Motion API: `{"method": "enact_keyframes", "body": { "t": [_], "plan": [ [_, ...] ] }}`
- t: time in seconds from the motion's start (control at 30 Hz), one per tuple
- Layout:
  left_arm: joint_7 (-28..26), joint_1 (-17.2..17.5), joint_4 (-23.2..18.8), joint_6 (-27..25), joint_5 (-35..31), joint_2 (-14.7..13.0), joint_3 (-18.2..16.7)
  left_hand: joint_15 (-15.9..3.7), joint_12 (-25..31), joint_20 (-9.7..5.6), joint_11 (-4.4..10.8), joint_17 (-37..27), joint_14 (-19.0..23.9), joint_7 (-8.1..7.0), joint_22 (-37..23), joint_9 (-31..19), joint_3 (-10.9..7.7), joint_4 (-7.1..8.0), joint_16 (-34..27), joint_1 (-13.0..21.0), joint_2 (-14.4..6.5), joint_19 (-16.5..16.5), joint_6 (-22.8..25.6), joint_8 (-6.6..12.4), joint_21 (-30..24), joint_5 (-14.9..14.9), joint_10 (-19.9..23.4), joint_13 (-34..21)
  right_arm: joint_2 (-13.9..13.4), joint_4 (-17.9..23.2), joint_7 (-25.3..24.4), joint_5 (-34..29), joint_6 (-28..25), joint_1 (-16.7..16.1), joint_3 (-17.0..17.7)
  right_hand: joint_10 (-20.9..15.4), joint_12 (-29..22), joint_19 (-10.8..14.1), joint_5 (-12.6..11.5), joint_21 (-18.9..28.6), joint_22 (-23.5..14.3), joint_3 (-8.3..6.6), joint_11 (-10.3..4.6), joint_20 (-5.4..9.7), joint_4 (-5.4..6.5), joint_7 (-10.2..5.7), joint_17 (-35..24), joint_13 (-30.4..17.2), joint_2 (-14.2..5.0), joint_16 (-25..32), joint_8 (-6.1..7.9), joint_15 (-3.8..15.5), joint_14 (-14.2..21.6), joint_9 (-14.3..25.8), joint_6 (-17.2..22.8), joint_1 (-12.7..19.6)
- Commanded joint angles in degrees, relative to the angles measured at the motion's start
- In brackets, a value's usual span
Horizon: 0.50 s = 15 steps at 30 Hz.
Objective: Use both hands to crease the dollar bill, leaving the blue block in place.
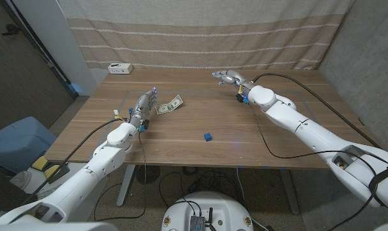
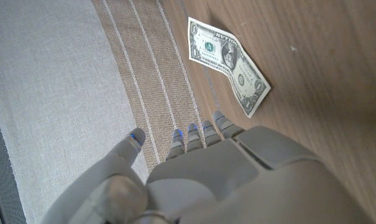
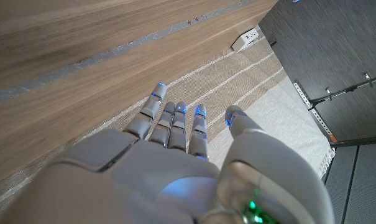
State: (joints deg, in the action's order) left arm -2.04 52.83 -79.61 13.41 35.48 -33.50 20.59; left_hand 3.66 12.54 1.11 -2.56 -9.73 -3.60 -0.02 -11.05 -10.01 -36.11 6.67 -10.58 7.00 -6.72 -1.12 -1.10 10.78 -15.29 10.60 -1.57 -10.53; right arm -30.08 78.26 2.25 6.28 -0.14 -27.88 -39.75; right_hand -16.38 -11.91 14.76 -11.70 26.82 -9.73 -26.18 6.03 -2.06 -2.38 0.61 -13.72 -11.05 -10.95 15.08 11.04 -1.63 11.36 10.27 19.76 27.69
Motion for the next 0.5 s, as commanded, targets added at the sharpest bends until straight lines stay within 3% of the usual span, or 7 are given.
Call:
{"method": "enact_keyframes", "body": {
  "t": [0.03,0.5],
  "plan": [
    [-0.1,0.1,-0.2,-0.1,-0.1,-0.2,-0.1,0.02,0.0,-0.31,-0.19,-0.2,0.4,0.24,-0.3,-0.1,0.06,-0.28,0.1,-0.7,-0.5,-0.2,0.2,-0.09,-0.4,-0.1,0.2,-0.3,1.0,-2.0,1.3,-2.6,0.6,2.3,-1.8,-0.6,-0.3,0.5,-0.4,-0.4,-0.1,-0.43,0.07,0.05,-0.04,-0.04,-0.3,-0.2,0.08,0.5,-0.08,0.01,0.5,0.1,0.7,0.8],
    [-0.4,-0.2,-0.2,-0.9,0.0,-0.3,-0.2,0.03,-0.1,-0.27,-0.18,-0.2,0.4,0.2,-0.3,-0.1,0.06,-0.38,0.1,-0.7,-0.6,-0.2,0.2,-0.14,-0.4,-0.1,0.2,-0.3,2.8,-5.8,3.3,-4.8,1.5,5.2,-3.9,-0.9,-0.3,0.7,-0.4,-0.6,-0.1,-0.65,0.13,0.01,-0.14,-0.02,-0.3,-0.2,0.07,0.5,0.0,0.23,0.7,0.1,1.2,0.9]
  ]
}}
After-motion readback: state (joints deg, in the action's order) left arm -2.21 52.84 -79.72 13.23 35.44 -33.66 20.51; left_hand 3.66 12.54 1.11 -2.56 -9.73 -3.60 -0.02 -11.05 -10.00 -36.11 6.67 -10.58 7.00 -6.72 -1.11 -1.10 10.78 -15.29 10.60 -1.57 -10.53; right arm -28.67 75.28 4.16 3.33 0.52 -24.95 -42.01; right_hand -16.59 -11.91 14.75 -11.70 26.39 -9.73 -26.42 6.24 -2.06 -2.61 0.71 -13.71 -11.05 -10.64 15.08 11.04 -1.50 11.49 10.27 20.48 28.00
